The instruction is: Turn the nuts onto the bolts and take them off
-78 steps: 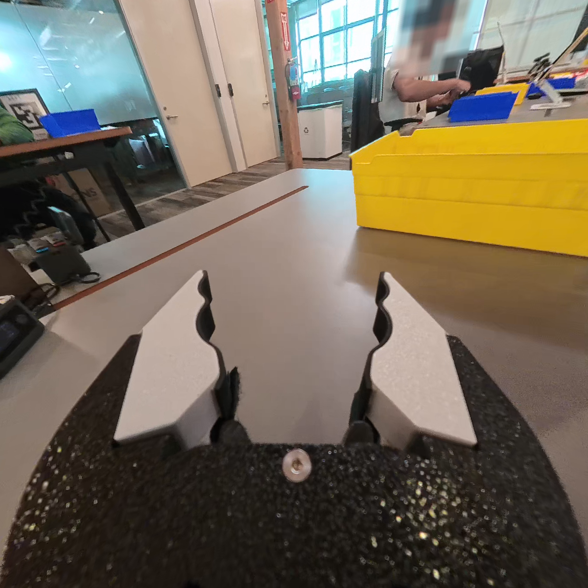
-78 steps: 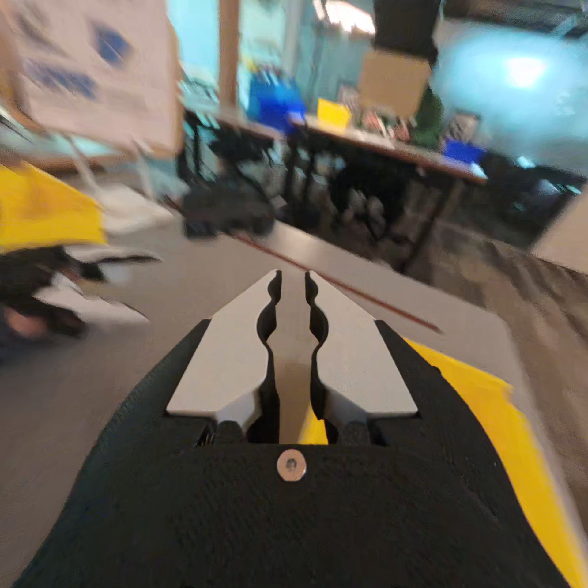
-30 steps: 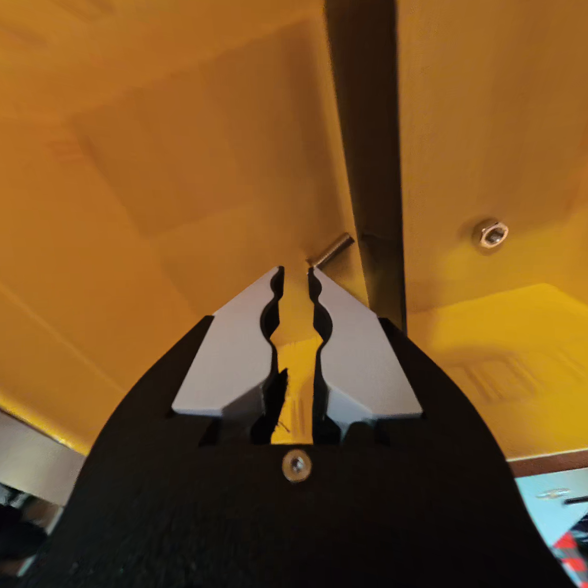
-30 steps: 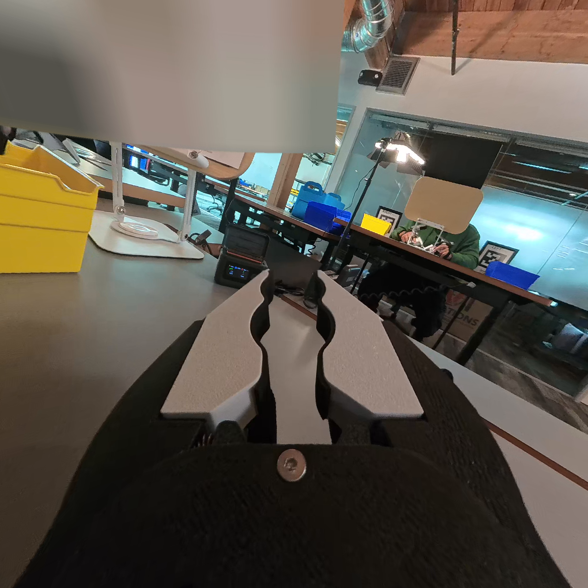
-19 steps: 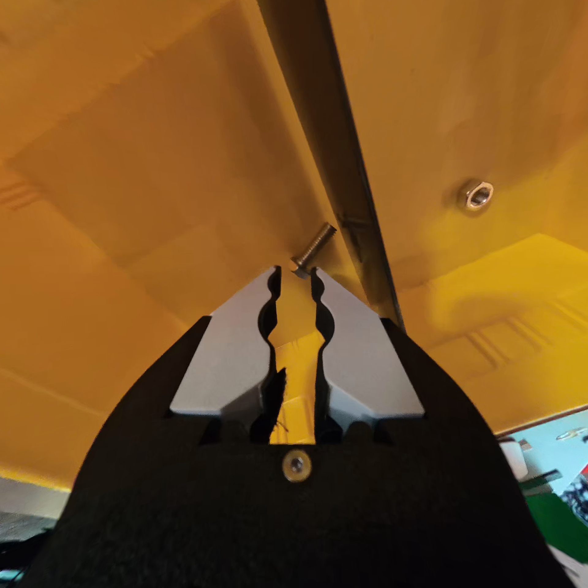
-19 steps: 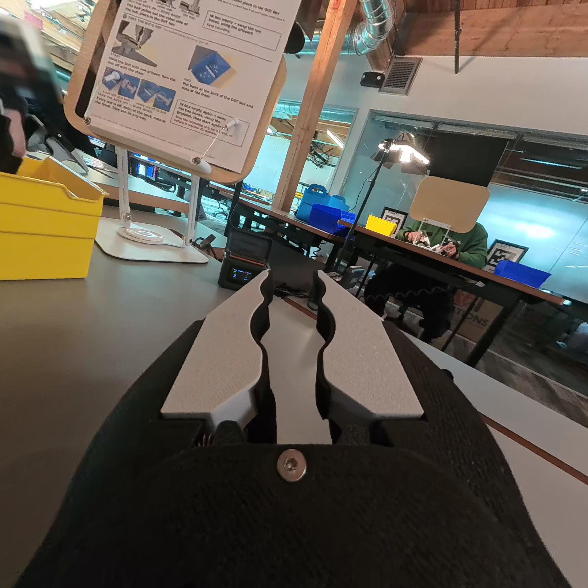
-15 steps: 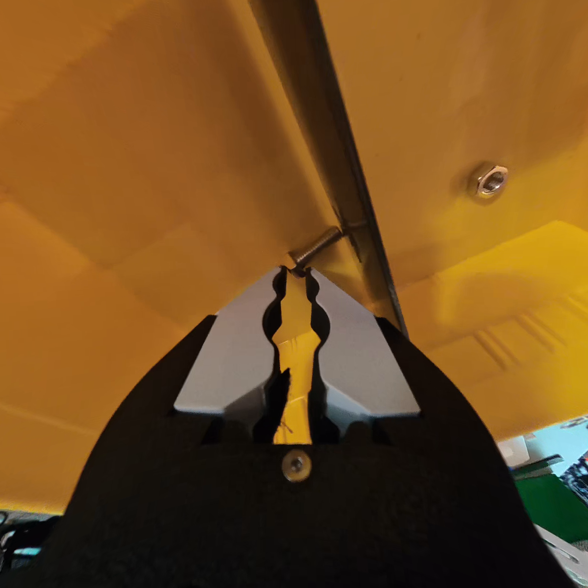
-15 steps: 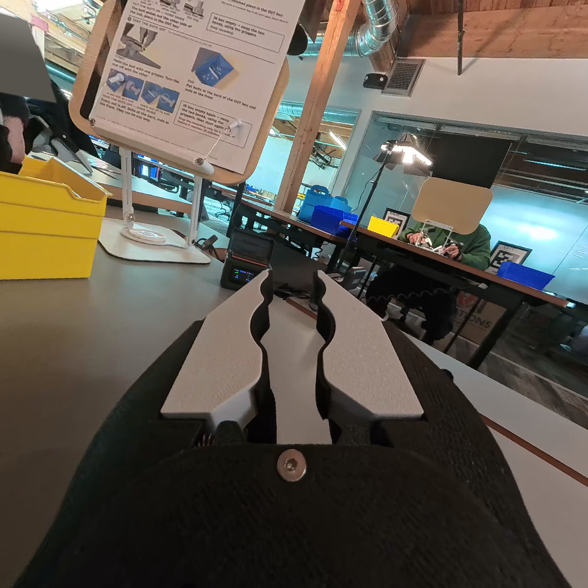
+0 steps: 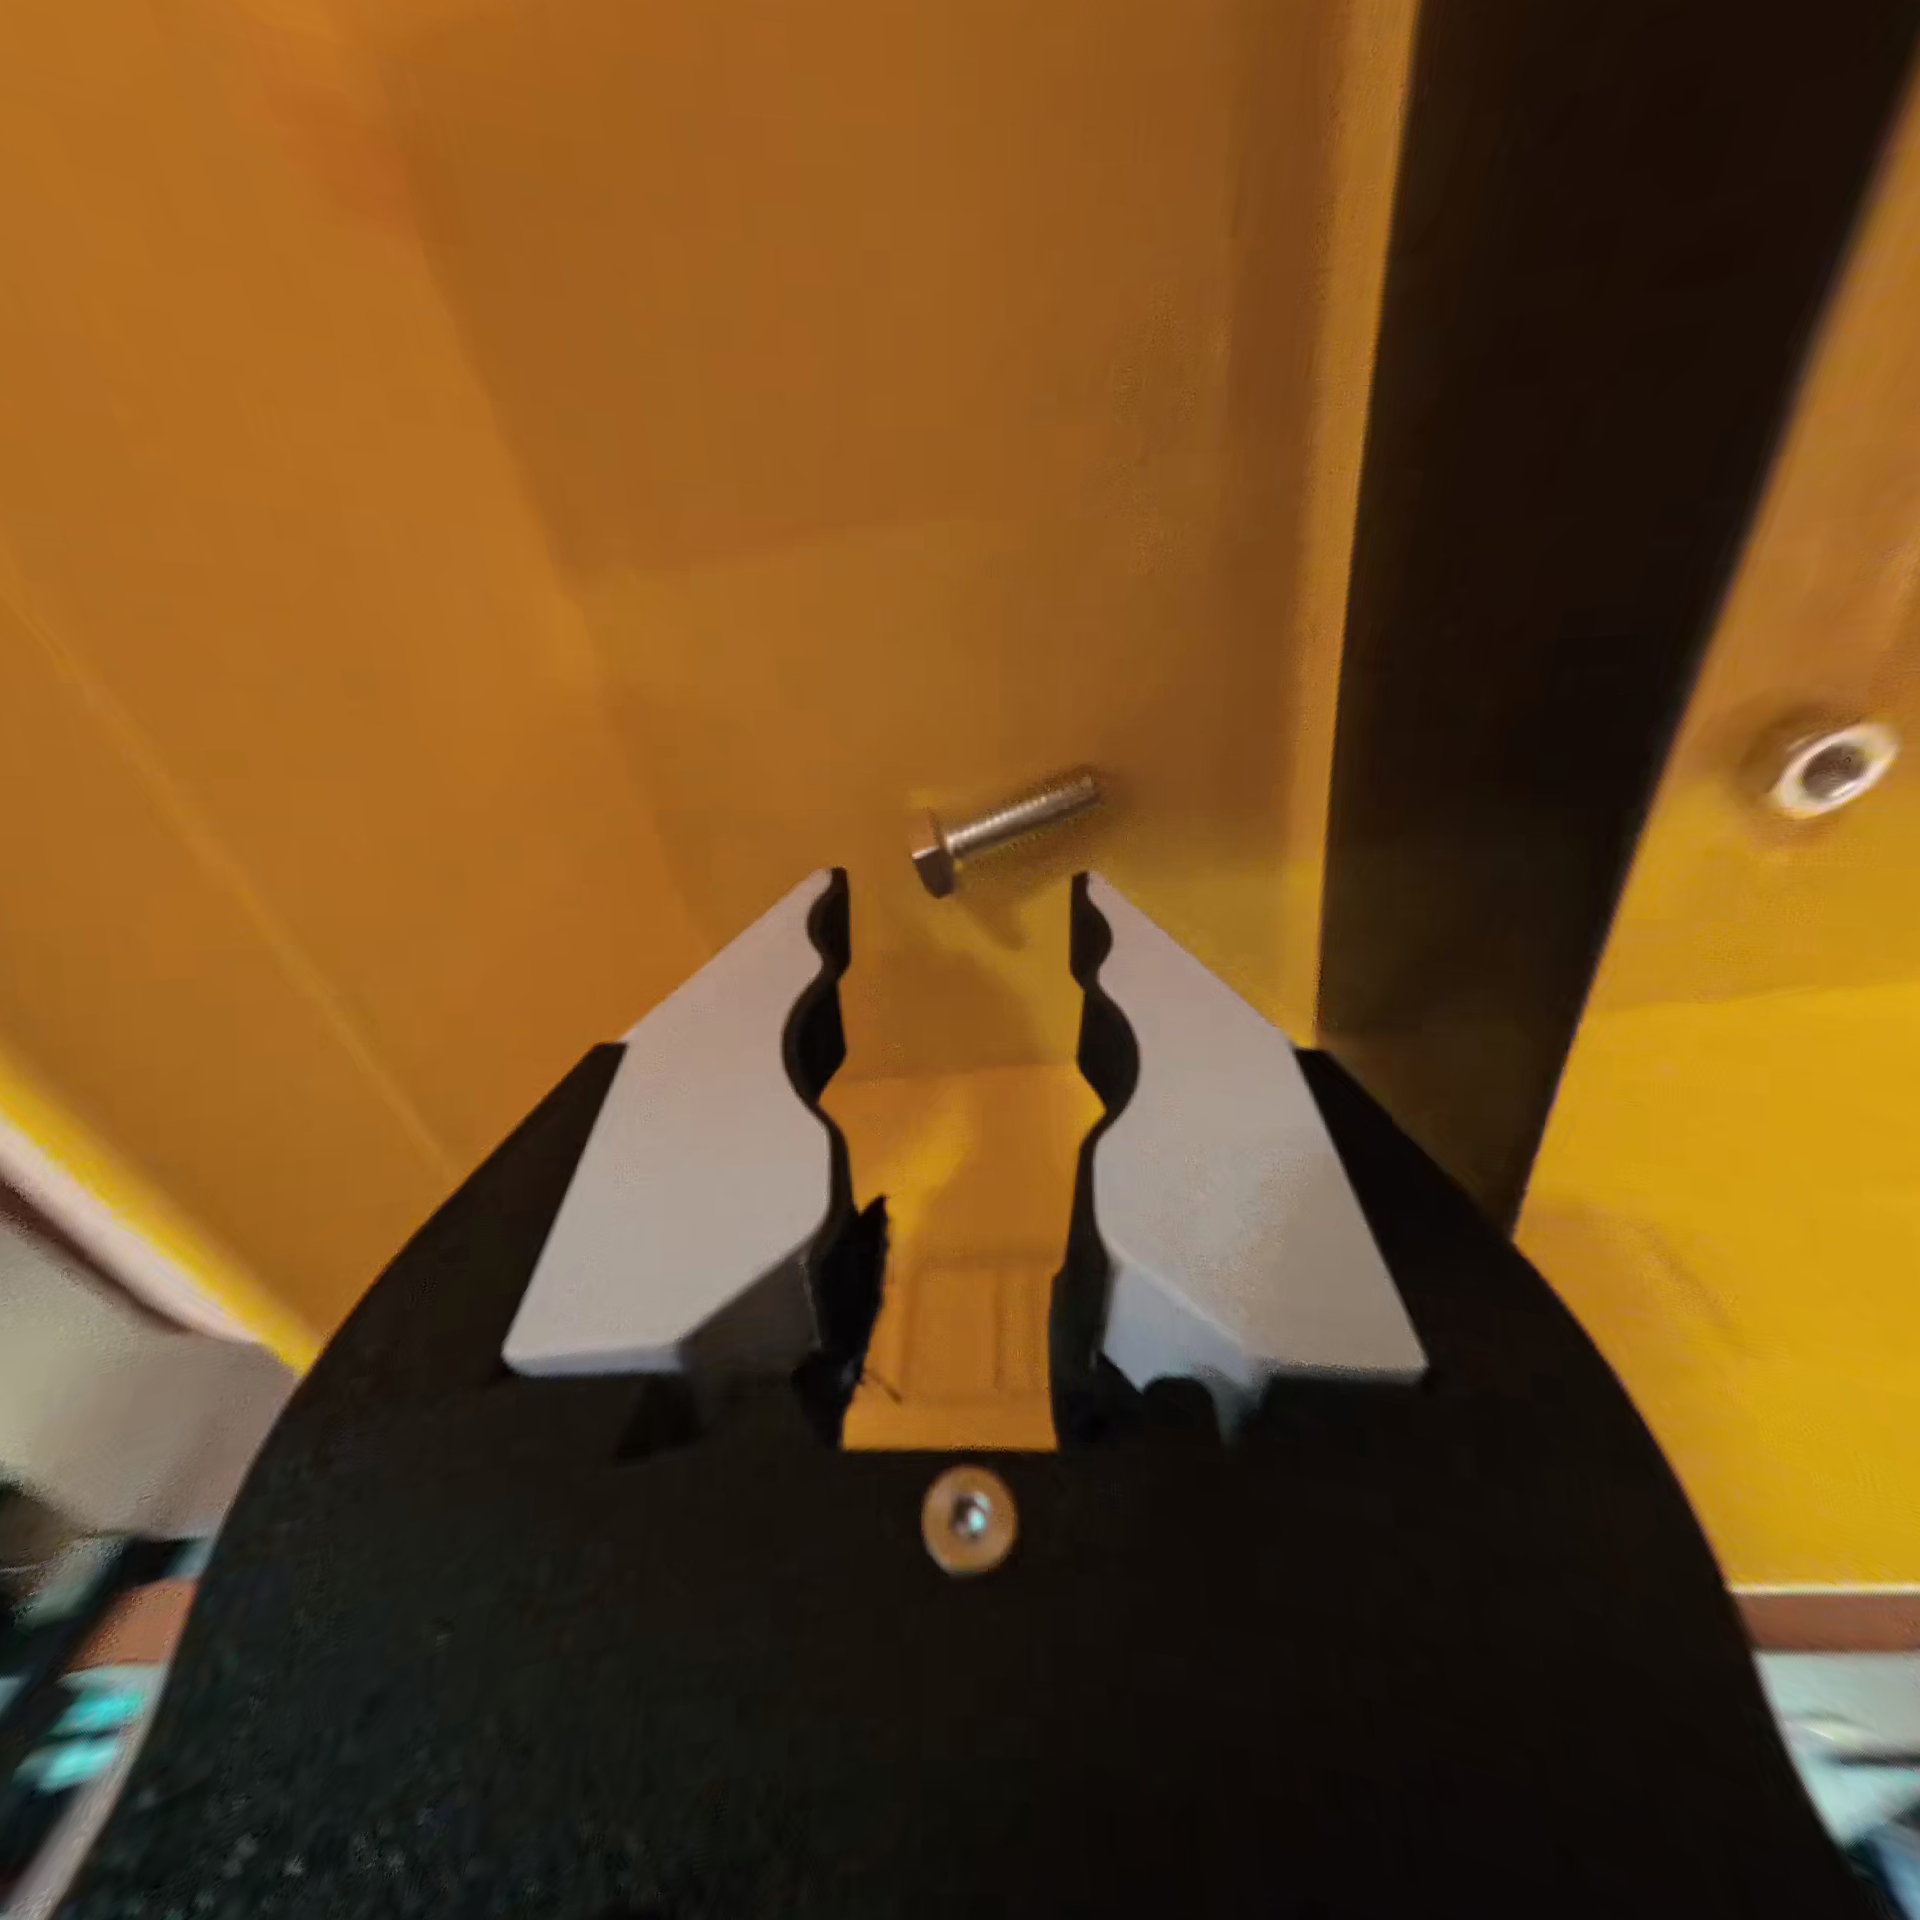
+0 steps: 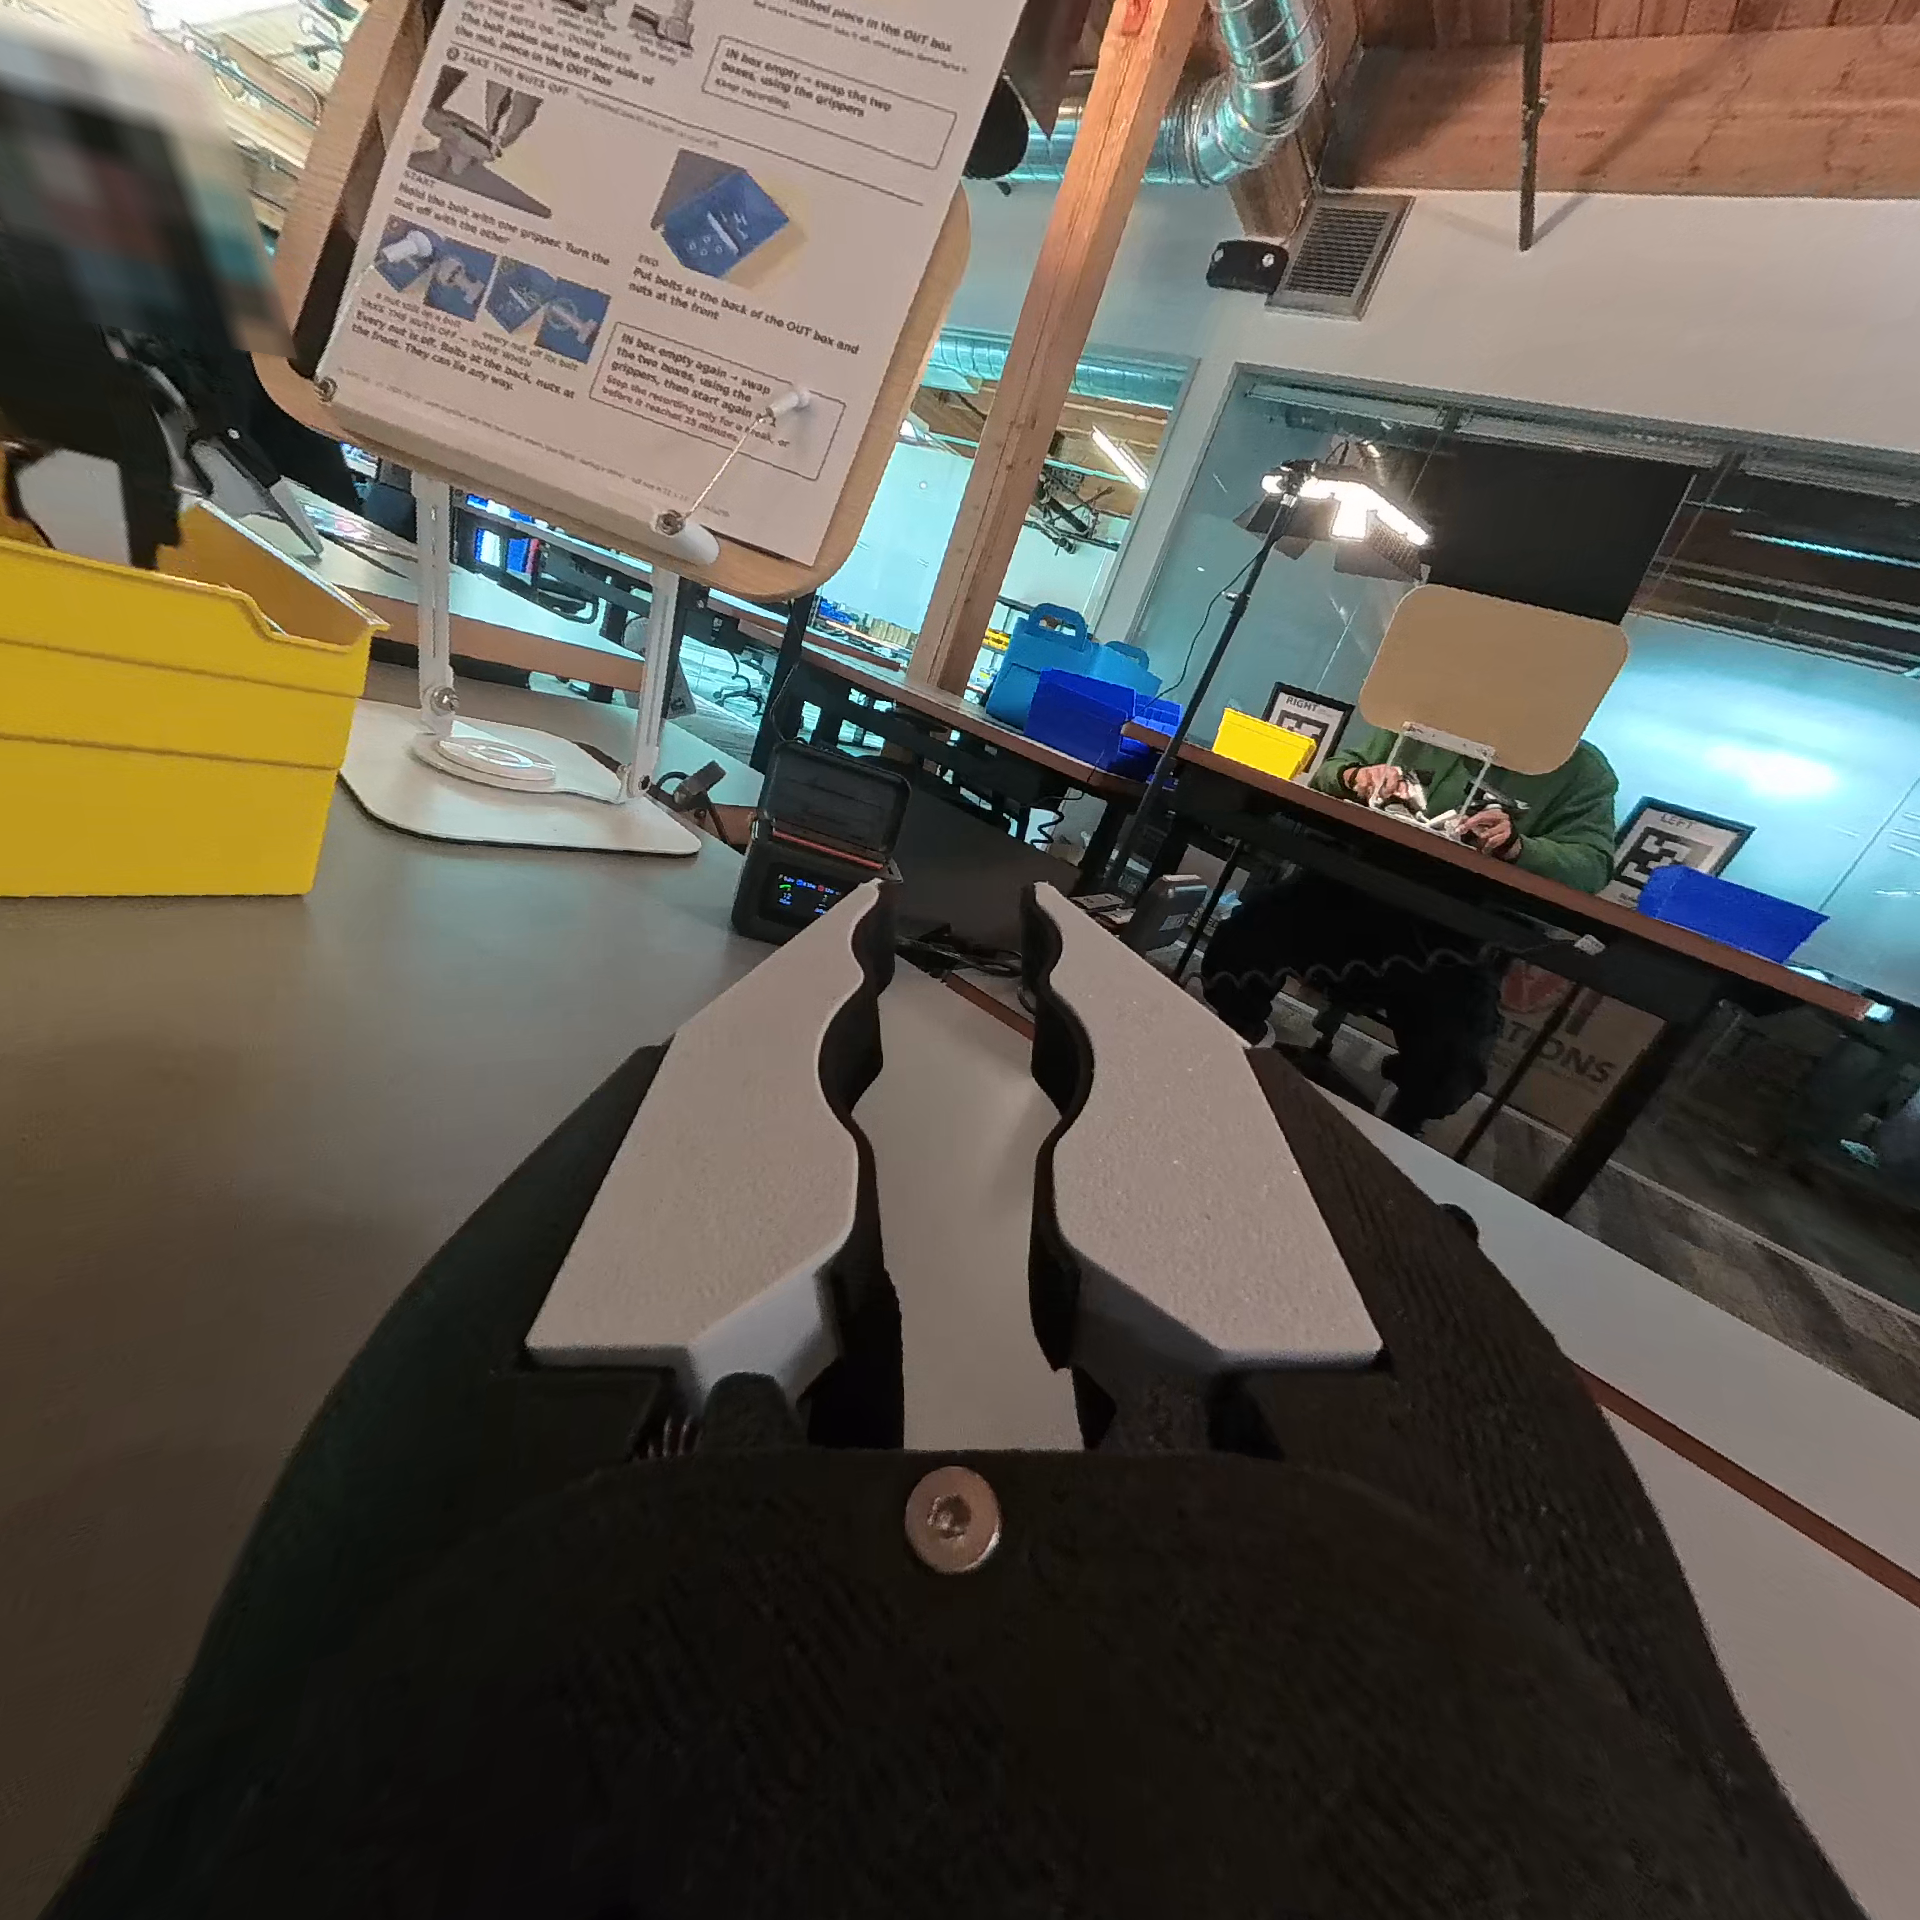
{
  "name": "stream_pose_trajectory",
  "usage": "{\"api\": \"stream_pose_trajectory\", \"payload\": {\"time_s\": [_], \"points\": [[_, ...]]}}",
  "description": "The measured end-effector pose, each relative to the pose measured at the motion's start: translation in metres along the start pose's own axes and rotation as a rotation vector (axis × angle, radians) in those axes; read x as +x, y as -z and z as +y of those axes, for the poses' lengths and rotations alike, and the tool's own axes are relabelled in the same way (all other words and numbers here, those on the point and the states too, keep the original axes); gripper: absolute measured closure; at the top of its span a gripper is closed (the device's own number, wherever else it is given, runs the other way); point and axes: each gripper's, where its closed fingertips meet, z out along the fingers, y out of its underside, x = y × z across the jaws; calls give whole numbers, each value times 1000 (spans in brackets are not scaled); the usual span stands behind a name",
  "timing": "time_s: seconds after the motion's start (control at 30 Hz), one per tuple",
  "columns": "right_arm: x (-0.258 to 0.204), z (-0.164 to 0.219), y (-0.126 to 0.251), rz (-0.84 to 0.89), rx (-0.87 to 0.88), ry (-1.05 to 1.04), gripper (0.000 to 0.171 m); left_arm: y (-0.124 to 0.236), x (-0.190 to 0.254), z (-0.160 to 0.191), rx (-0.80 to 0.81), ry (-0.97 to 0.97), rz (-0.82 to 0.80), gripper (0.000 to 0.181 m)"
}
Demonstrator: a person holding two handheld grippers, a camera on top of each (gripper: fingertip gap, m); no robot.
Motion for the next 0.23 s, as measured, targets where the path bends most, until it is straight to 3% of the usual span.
{"api": "stream_pose_trajectory", "payload": {"time_s": [0.03,0.23], "points": [[0,0,0,0,0,-1,149,2,-3,-4,5,-79,-54,141],[-1,0,0,-5,2,-3,149,-9,5,-7,-53,-345,-92,152]]}}
